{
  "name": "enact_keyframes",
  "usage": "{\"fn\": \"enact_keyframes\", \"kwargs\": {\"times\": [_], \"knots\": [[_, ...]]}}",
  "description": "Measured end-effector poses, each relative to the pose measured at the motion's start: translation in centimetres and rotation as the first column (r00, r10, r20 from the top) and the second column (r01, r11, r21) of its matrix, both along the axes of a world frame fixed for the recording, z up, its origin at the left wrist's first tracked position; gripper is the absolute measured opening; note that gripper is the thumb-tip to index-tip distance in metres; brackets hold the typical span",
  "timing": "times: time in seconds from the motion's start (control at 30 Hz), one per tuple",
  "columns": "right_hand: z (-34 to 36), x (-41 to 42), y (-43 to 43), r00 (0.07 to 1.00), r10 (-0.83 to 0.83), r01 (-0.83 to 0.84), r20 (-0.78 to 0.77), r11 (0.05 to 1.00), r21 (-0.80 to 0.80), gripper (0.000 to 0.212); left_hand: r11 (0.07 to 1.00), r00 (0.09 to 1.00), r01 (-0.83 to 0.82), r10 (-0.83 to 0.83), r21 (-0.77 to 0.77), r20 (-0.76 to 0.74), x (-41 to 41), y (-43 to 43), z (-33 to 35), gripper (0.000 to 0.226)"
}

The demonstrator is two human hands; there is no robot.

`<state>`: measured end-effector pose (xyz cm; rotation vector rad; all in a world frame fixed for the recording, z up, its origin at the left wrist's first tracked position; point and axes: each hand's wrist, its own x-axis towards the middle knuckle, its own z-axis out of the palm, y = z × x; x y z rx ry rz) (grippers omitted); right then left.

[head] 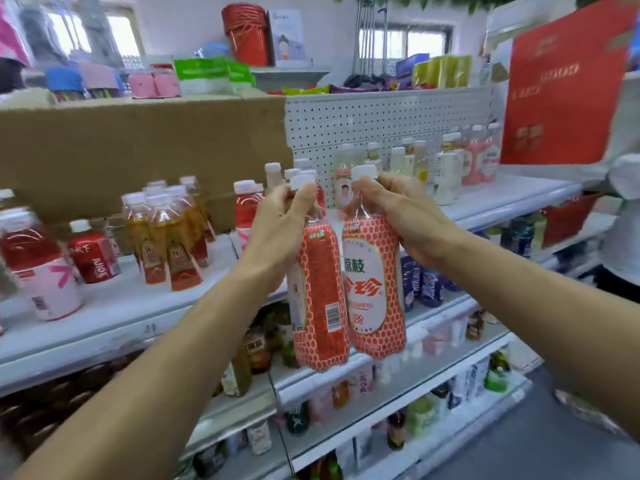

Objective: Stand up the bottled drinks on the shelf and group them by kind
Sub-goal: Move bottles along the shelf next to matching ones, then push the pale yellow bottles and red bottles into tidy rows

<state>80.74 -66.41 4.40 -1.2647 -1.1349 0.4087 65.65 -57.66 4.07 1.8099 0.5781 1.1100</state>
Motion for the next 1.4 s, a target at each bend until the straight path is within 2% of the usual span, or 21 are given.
{"fn": "enact_keyframes", "kwargs": {"times": [0.13, 0.33, 0.53, 0.83, 1.03, 1.2, 1.4], "knots": [[-0.8, 7.7, -3.5, 0.999, -0.044, 0.044, 0.024, 0.999, -0.006, 0.024, 0.999, 1.000, 0.026, -0.026, 0.021, 0.011, 8.2, -3.5, -0.8, 0.031], [-1.6, 20.2, -8.4, 0.999, -0.034, 0.036, 0.040, 0.998, -0.054, 0.024, 0.998, 0.997, 0.061, -0.060, -0.027, 0.044, 20.5, -7.6, -1.9, 0.031], [-2.4, 30.9, -9.3, 0.999, -0.040, 0.041, 0.005, 0.996, -0.081, 0.021, 0.997, 0.997, 0.073, -0.072, -0.025, 0.038, 30.3, -9.0, -2.6, 0.027], [-2.7, 45.3, -4.7, 1.000, -0.028, 0.028, -0.003, 0.999, -0.017, 0.019, 1.000, 0.997, 0.029, -0.030, 0.008, 0.068, 43.2, -4.3, -2.9, 0.026], [-0.7, 54.2, 0.4, 0.999, 0.028, -0.029, 0.024, 0.999, 0.015, 0.023, 0.999, 0.996, 0.027, -0.031, 0.043, 0.080, 52.7, 0.2, -0.3, 0.024], [1.4, 61.9, 3.1, 0.997, -0.046, 0.041, 0.058, 0.996, 0.078, 0.027, 0.996, 0.992, 0.001, -0.012, 0.092, 0.122, 60.9, 3.2, 1.2, 0.032], [2.4, 72.3, 5.8, 0.984, -0.173, 0.166, 0.033, 0.974, 0.152, 0.022, 0.989, 0.989, -0.051, 0.031, 0.139, 0.143, 70.7, 5.4, 0.7, 0.021]]}}
